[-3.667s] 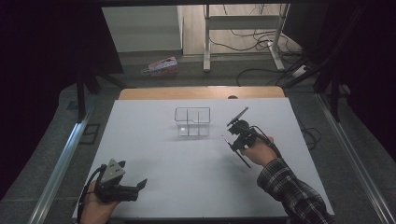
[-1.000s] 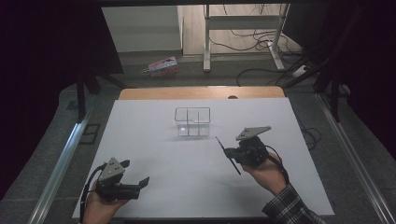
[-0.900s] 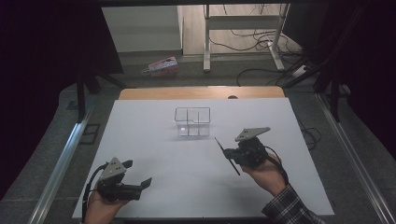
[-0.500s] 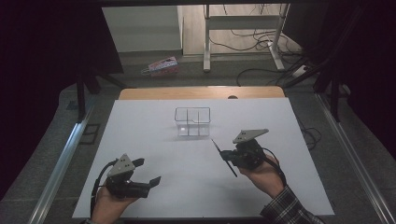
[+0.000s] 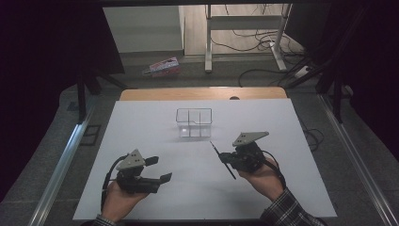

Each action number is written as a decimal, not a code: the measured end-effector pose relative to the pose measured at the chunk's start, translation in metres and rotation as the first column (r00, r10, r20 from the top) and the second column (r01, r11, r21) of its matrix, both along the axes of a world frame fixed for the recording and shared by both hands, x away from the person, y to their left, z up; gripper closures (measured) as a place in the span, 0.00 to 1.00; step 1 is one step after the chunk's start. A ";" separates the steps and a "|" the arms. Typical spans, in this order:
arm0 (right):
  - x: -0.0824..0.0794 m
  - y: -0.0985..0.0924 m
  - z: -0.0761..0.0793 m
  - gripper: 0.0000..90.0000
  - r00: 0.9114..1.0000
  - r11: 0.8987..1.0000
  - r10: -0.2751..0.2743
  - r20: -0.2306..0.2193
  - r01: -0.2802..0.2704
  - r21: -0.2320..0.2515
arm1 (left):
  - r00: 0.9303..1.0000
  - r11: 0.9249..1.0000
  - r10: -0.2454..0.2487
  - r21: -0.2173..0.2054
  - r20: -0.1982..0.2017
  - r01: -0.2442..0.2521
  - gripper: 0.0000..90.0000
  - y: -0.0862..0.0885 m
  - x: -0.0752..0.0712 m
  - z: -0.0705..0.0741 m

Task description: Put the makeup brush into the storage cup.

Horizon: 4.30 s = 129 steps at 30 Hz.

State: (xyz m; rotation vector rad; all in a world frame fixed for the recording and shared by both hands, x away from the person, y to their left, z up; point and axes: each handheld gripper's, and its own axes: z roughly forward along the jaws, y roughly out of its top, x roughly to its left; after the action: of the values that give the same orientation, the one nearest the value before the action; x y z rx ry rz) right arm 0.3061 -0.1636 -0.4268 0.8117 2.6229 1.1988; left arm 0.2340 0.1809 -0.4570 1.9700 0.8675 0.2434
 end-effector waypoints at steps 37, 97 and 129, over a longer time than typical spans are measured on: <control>-0.008 0.020 -0.008 0.95 0.999 0.998 0.039 0.020 -0.040 0.054 | 0.973 0.968 -0.158 -0.220 -0.170 0.119 0.62 -0.050 0.059 0.002; -0.007 0.026 -0.017 0.71 0.998 0.998 0.056 -0.013 -0.055 0.042 | 0.948 0.938 -0.207 -0.326 -0.241 0.122 0.95 -0.055 0.079 -0.004; -0.004 0.004 -0.019 0.26 1.000 1.000 0.000 0.015 0.000 0.005 | 0.972 0.969 -0.134 -0.231 -0.191 0.088 0.95 -0.042 0.074 0.007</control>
State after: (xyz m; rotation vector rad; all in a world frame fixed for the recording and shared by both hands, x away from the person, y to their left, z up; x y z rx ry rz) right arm 0.3025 -0.1598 -0.4457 0.7999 2.6094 1.2075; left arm 0.3076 0.1390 -0.4504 1.8481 0.8703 -0.1211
